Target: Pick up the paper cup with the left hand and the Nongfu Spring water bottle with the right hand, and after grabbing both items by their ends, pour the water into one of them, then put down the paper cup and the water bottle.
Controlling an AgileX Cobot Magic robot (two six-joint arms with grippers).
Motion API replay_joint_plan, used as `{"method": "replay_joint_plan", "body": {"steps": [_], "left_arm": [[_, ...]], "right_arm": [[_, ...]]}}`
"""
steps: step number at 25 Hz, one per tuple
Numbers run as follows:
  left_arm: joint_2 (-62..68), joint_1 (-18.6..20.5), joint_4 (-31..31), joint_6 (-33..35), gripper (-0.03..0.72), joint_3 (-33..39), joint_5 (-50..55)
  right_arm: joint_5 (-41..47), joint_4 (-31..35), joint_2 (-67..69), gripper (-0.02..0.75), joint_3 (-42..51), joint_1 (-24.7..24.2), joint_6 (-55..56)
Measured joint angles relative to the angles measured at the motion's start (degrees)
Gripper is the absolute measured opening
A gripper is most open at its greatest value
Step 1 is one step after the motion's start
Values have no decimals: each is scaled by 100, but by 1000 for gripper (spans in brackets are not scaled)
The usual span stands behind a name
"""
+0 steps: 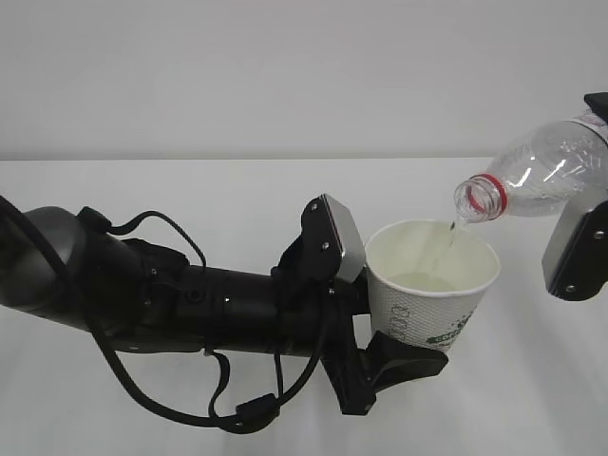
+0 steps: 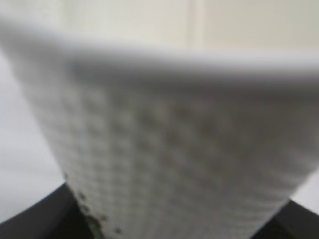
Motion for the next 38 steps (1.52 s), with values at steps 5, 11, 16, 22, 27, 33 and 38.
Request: {"method": "replay_joint_plan", "body": {"steps": [5, 11, 16, 22, 27, 33, 38], "left_arm": [[0, 0, 0, 0, 513, 0, 0], [0, 0, 0, 0, 513, 0, 0], [0, 0, 5, 0, 513, 0, 10], [0, 0, 5, 0, 513, 0, 10], [0, 0, 5, 0, 513, 0, 10], [0, 0, 15, 0, 513, 0, 31], [0, 0, 14, 0, 513, 0, 31]], "right_arm": [[-10, 0, 0, 494, 0, 0, -9], [-12, 0, 0, 494, 0, 0, -24], [-22, 0, 0, 494, 0, 0, -29], [-22, 0, 0, 494, 0, 0, -42], [-32, 0, 0, 494, 0, 0, -42], [-32, 23, 0, 494, 0, 0, -51], [-43, 32, 0, 494, 0, 0, -54]]}}
